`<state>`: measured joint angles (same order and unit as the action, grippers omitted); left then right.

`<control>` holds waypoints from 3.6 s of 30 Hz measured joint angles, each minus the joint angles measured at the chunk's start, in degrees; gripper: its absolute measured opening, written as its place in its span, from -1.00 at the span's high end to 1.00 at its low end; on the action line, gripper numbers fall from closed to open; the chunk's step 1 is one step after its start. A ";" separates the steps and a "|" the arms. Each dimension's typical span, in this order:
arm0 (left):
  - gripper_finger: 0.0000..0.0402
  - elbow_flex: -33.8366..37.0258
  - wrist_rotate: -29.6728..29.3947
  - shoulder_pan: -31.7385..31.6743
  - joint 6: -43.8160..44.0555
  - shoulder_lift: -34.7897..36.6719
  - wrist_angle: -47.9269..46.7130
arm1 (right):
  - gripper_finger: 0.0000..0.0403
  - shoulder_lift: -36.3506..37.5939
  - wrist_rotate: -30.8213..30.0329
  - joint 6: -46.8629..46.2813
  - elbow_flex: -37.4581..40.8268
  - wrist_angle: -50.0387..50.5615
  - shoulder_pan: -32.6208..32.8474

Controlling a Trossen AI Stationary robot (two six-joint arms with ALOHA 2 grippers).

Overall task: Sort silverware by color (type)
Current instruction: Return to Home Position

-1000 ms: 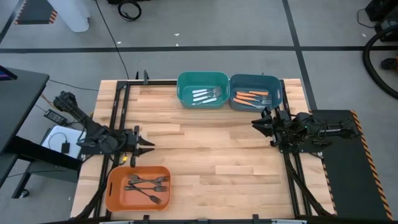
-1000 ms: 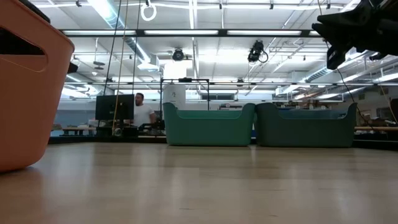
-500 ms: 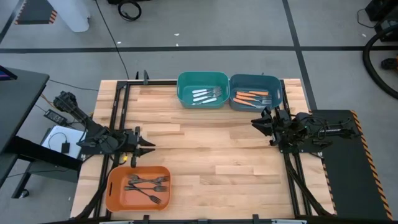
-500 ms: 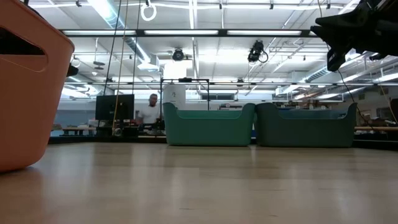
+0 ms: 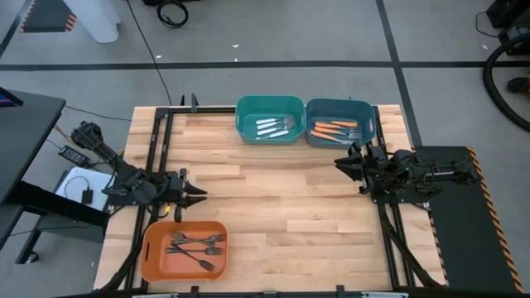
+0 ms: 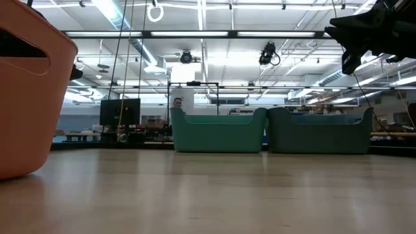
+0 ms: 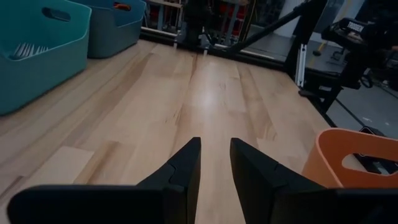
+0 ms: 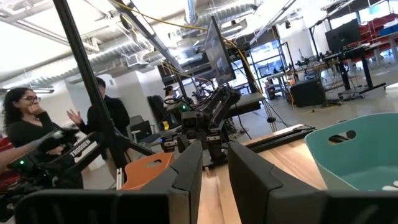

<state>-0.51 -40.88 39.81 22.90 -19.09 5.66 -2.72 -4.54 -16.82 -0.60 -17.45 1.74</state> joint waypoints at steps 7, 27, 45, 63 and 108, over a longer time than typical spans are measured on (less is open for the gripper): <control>0.52 0.00 -0.02 0.04 0.02 2.30 0.25 | 0.58 0.12 0.04 -0.02 0.01 -0.10 0.00; 0.52 0.00 -0.02 -12.75 0.02 18.54 -0.02 | 0.58 2.08 0.09 0.00 0.22 -0.57 -6.92; 0.52 0.00 -0.04 -18.56 -0.02 19.04 -0.01 | 0.58 2.58 0.00 0.00 0.22 -0.50 -8.17; 0.52 0.00 0.00 -18.53 -0.02 18.73 0.06 | 0.58 2.36 -0.08 0.00 0.24 -0.46 -8.15; 0.52 0.00 0.00 -18.53 0.00 18.73 0.06 | 0.58 2.36 -0.11 0.00 0.24 -0.46 -8.15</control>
<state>-0.51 -40.88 21.28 22.90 -0.36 5.72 -0.36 -4.64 -16.82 -0.36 -17.91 -6.42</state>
